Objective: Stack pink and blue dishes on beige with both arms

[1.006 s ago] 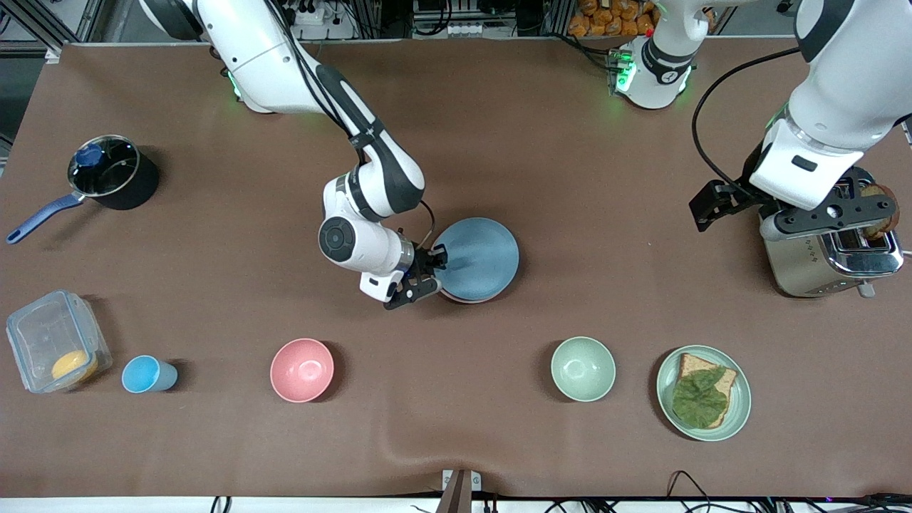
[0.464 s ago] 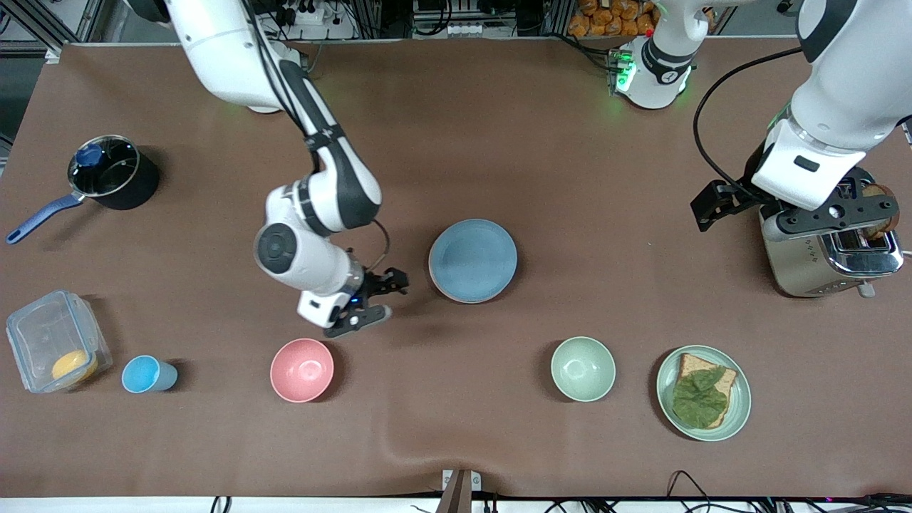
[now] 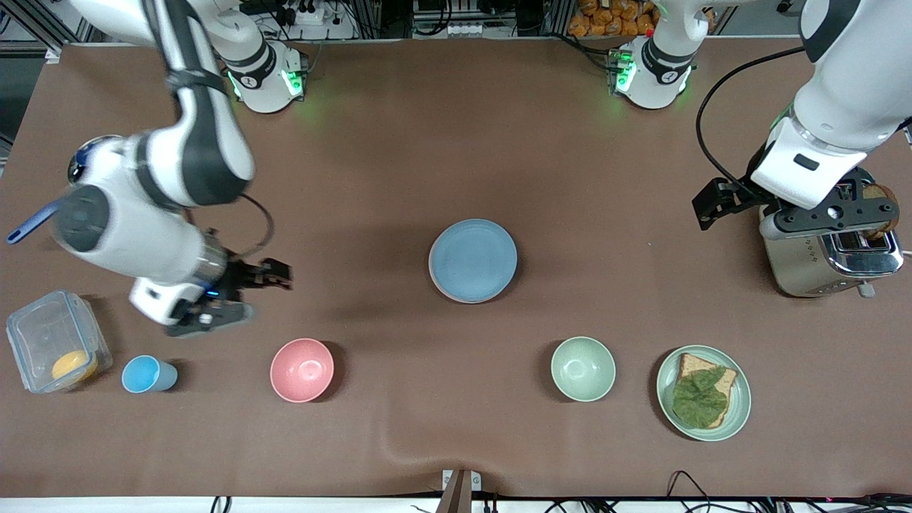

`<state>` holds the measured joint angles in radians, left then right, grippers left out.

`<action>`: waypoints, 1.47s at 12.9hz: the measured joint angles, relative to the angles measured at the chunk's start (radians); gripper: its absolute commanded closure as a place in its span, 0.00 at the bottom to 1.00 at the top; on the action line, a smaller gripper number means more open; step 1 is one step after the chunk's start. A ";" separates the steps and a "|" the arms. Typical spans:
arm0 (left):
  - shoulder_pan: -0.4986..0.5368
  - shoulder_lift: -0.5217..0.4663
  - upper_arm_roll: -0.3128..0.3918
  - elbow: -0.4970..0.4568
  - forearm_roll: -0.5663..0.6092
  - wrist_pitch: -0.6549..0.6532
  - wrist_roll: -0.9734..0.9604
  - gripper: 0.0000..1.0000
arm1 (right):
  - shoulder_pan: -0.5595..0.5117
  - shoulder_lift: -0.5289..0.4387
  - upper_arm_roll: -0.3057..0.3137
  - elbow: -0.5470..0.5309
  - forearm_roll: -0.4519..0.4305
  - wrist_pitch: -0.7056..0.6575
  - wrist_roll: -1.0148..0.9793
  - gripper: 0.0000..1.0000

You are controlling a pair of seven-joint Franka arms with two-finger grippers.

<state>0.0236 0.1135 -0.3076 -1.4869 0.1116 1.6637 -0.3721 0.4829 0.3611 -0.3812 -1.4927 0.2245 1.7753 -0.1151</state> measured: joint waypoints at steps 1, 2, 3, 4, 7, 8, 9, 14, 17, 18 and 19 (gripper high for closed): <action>0.001 0.000 -0.001 0.000 0.000 0.000 0.001 0.00 | -0.050 -0.046 0.016 0.003 -0.044 -0.062 0.000 0.00; 0.005 0.000 -0.002 0.000 0.000 0.000 0.005 0.00 | -0.109 -0.092 0.047 0.005 -0.079 -0.108 0.000 0.00; 0.011 0.000 -0.003 0.001 0.000 0.000 0.016 0.00 | -0.180 -0.136 0.095 0.005 -0.112 -0.141 0.000 0.00; 0.017 -0.001 -0.004 0.001 0.000 0.000 0.026 0.00 | -0.248 -0.176 0.143 0.004 -0.134 -0.161 0.000 0.00; 0.026 -0.009 -0.002 0.003 0.000 0.000 0.088 0.00 | -0.346 -0.254 0.200 -0.008 -0.148 -0.198 0.000 0.00; 0.028 -0.012 0.000 0.003 0.000 0.000 0.106 0.00 | -0.368 -0.271 0.222 -0.021 -0.152 -0.198 0.000 0.00; 0.028 -0.015 0.006 0.003 0.000 -0.001 0.125 0.00 | -0.392 -0.281 0.250 -0.030 -0.171 -0.198 0.000 0.00; 0.028 -0.024 0.050 0.003 -0.035 -0.022 0.175 0.00 | -0.449 -0.362 0.337 -0.105 -0.271 -0.162 0.045 0.00; 0.017 -0.024 0.050 0.001 -0.038 -0.049 0.177 0.00 | -0.460 -0.360 0.337 -0.138 -0.271 -0.116 0.046 0.00; 0.015 -0.024 0.050 0.001 -0.041 -0.058 0.177 0.00 | -0.460 -0.359 0.339 -0.144 -0.271 -0.110 0.046 0.00; 0.015 -0.024 0.050 0.001 -0.049 -0.067 0.177 0.00 | -0.460 -0.359 0.342 -0.145 -0.271 -0.108 0.046 0.00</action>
<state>0.0381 0.0900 -0.2573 -1.4860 0.0626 1.5970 -0.1952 0.0225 0.0023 -0.0393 -1.6377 -0.0464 1.6669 -0.0692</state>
